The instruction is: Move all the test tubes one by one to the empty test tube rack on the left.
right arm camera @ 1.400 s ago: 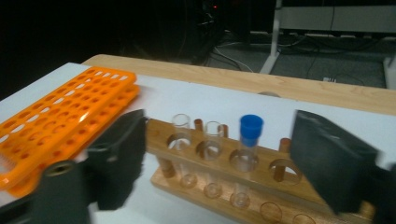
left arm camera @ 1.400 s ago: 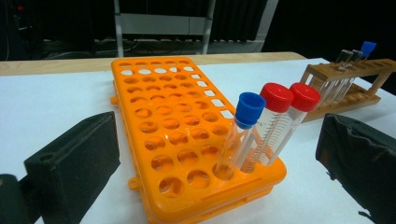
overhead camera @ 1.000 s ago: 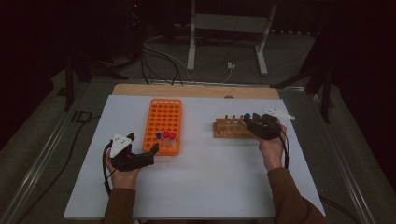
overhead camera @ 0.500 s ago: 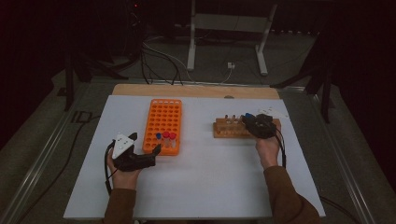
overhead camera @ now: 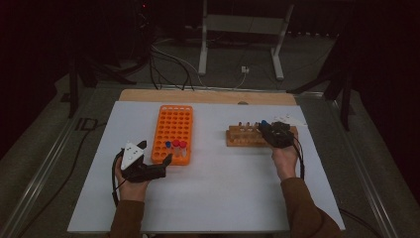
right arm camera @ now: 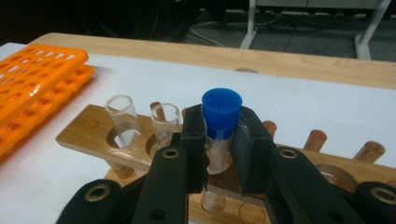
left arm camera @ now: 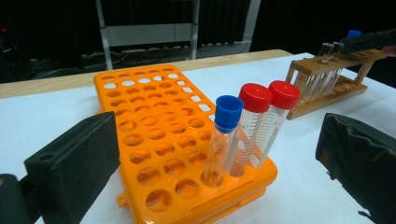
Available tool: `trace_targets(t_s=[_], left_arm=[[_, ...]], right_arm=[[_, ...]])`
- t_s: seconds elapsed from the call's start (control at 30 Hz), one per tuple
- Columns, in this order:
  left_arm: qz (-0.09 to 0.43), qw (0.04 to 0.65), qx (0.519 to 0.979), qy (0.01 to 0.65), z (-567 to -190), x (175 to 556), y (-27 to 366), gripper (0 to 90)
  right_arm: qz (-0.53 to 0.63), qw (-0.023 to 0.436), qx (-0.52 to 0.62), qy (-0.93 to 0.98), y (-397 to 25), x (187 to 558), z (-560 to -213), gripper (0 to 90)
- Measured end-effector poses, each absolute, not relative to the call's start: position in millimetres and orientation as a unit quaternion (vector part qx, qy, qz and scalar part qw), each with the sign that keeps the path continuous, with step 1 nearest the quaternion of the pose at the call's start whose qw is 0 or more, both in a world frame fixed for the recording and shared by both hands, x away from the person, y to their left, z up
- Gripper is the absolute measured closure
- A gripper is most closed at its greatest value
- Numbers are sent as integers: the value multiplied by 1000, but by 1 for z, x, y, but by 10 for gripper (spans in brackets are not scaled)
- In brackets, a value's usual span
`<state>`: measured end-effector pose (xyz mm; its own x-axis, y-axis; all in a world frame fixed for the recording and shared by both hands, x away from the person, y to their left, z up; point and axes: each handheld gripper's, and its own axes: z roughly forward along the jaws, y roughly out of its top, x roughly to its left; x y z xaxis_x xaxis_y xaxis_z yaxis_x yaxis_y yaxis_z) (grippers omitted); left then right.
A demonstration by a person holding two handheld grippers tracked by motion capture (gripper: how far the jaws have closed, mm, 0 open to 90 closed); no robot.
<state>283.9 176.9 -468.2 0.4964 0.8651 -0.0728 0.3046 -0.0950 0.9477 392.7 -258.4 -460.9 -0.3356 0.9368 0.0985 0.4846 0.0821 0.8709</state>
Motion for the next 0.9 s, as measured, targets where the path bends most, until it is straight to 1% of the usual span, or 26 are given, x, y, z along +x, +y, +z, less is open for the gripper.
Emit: trace_targets(t_s=[0.17, 0.63, 0.9], left_arm=[[271, 526, 690, 417, -469, 284, 176, 6], [252, 529, 685, 432, -467, 285, 177, 11], [253, 529, 684, 434, -466, 285, 177, 10]], right_arm=[[438, 273, 506, 691, -258, 388, -454, 760], [480, 277, 509, 659, -269, 378, -434, 763], [494, 286, 491, 658, -270, 367, -419, 762]])
